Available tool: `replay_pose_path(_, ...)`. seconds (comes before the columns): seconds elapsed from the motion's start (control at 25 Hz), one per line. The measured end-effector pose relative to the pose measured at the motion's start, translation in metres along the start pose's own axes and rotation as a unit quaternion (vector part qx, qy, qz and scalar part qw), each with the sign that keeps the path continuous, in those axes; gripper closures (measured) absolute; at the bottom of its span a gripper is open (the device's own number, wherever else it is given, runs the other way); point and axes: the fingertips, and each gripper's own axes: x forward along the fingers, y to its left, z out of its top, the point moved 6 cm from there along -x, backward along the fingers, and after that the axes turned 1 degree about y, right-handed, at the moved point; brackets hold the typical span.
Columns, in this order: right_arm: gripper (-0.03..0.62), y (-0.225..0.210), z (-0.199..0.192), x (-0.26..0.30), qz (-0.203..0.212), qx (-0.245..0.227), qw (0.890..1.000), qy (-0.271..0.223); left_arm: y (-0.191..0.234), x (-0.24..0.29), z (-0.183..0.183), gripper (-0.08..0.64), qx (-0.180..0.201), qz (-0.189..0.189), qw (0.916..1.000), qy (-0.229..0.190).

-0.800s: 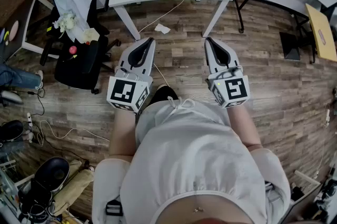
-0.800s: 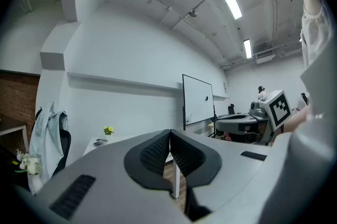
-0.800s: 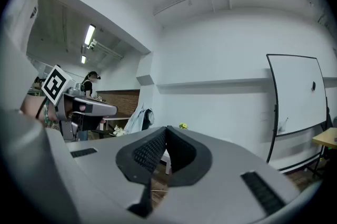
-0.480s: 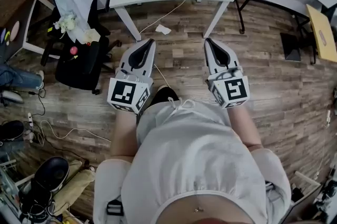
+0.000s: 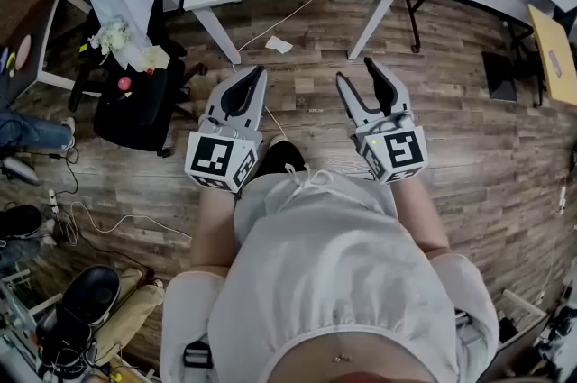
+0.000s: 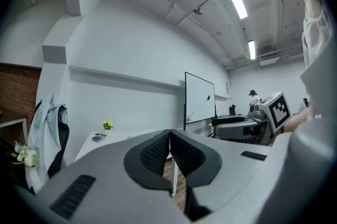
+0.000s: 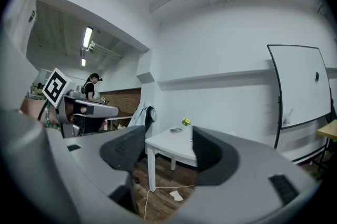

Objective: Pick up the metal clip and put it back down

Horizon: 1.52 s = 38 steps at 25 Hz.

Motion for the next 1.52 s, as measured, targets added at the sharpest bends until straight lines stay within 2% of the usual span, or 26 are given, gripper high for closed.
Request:
replay_pose_path(0.04, 0.263, -0.003, -0.001, 0.003, 0.0, 0.002, 1.0, 0.003, 0.001, 0.003, 0.0, 0.541, 0.0, 0.0, 1.0, 0.001)
replay_pose_path(0.08, 0.2, -0.008, -0.001, 0.007, -0.004, 0.005, 1.0, 0.004, 0.002, 0.005, 0.0, 0.541, 0.0, 0.0, 1.0, 0.002)
replay_pose_path(0.16, 0.152, -0.017, 0.0, 0.014, -0.018, 0.011, 1.0, 0.0, 0.007, 0.01, 0.0, 0.541, -0.001, 0.0, 1.0, 0.004)
replay_pose_path(0.36, 0.15, -0.029, 0.002, 0.041, -0.025, 0.006, 1.0, 0.003, 0.03, 0.026, -0.003, 0.541, -0.006, 0.008, 0.9999, 0.009)
replay_pose_path(0.6, 0.15, -0.043, -0.003, 0.102, -0.017, 0.007, 1.0, 0.021, 0.075, 0.068, -0.006, 0.541, -0.012, 0.001, 0.9998, 0.018)
replay_pose_path(0.88, 0.152, -0.059, 0.003, 0.202, -0.012, 0.005, 0.999, 0.044, 0.163, 0.131, 0.0, 0.541, -0.024, -0.008, 0.9995, 0.02)
replay_pose_path(1.2, 0.152, -0.079, 0.012, 0.327, -0.035, 0.011, 0.997, 0.065, 0.274, 0.204, 0.011, 0.541, -0.019, -0.025, 0.9993, 0.02)
replay_pose_path(1.52, 0.152, -0.093, 0.004, 0.403, -0.046, 0.011, 0.994, 0.094, 0.337, 0.248, 0.005, 0.541, -0.03, -0.034, 0.9985, 0.031)
